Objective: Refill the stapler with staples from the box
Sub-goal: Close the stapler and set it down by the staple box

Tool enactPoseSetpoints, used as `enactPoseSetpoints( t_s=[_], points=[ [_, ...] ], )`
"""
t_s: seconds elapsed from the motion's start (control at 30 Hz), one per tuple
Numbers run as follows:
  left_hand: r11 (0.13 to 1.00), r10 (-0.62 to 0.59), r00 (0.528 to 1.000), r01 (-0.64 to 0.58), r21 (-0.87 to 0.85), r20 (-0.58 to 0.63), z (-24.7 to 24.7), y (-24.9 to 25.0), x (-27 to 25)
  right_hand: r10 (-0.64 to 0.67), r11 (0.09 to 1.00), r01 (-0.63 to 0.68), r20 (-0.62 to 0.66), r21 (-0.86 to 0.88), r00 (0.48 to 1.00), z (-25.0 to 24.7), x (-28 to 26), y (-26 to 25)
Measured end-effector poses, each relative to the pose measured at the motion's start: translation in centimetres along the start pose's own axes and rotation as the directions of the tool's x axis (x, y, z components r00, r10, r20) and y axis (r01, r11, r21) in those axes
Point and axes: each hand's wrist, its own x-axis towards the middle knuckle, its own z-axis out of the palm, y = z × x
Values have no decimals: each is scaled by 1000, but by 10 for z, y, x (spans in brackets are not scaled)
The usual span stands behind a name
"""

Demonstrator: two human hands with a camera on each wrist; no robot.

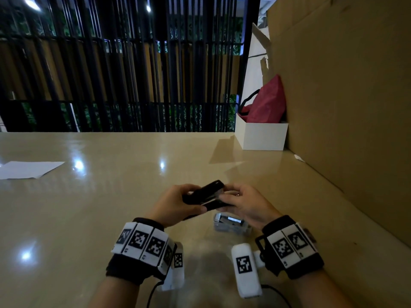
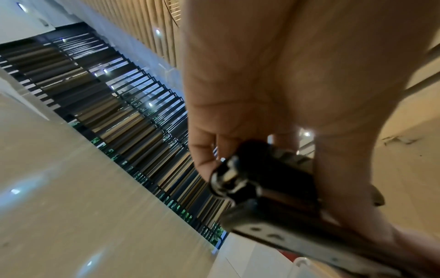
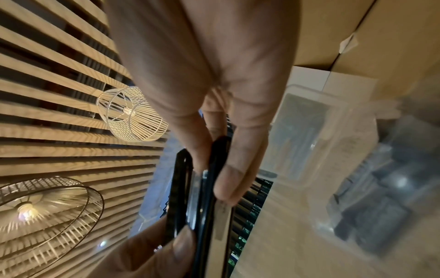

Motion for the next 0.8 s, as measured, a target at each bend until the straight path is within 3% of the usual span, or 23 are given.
enactPoseSetpoints(
  t_s=[0.1,0.17,0.23,0.3,0.37,0.43,0.57,0.8],
  points=[
    [996,-50,999,51,76,-14,-1,-1,0,39,999,-39,14,3,999,2,2,2],
    [989,-87,996,90,117,-30,-4,-2,0,71,963,-84,-58,-258,996,-1,3,4],
    [979,-124,990,132,153,-63,-6,-4,0,90,763,-151,-128,-629,988,-7,1,6],
    [965,-166,981,183,185,-103,-7,-6,1,141,555,-207,-154,-805,978,-10,-1,8],
    [949,-215,964,244,200,-154,-4,-8,3,178,431,-243,-182,-869,967,-11,-1,10],
    [931,-294,936,326,165,-191,1,-7,5,183,374,-264,-209,-889,961,-11,1,12],
    [883,-402,905,423,203,-136,18,0,14,180,324,-259,-210,-910,961,-12,3,12],
    [835,-428,902,421,355,-62,36,7,26,222,268,-247,-190,-931,956,-22,-3,7]
  ],
)
